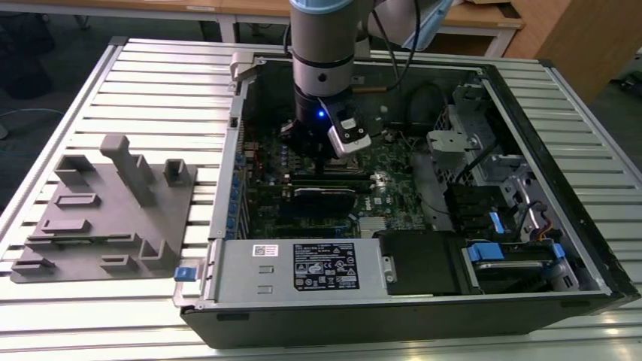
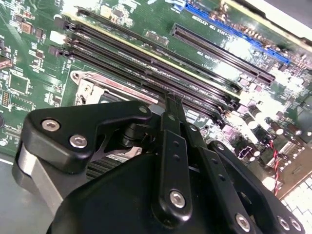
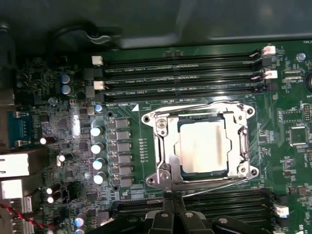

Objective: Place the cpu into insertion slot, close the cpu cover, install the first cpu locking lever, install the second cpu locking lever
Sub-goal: 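Install the second cpu locking lever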

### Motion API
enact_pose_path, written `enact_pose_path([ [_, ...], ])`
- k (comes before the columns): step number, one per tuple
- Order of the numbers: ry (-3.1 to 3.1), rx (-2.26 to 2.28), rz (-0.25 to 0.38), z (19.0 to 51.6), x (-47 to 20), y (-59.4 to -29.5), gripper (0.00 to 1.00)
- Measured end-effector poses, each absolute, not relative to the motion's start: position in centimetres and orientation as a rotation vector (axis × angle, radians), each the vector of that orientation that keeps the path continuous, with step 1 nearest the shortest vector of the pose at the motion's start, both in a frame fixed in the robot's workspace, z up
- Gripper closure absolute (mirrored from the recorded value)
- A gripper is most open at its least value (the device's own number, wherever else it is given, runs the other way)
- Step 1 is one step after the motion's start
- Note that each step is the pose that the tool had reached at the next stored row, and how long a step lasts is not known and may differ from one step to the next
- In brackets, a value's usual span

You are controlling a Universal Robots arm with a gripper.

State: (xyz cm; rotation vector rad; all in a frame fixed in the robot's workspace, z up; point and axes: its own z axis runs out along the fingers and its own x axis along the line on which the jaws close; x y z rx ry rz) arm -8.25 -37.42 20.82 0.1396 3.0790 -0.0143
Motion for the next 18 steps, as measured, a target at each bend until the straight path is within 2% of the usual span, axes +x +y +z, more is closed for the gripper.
enact_pose_path([
  [18, 3.075, 0.152, 0.022, 20.36, -9.18, -37.02, 0.89],
])
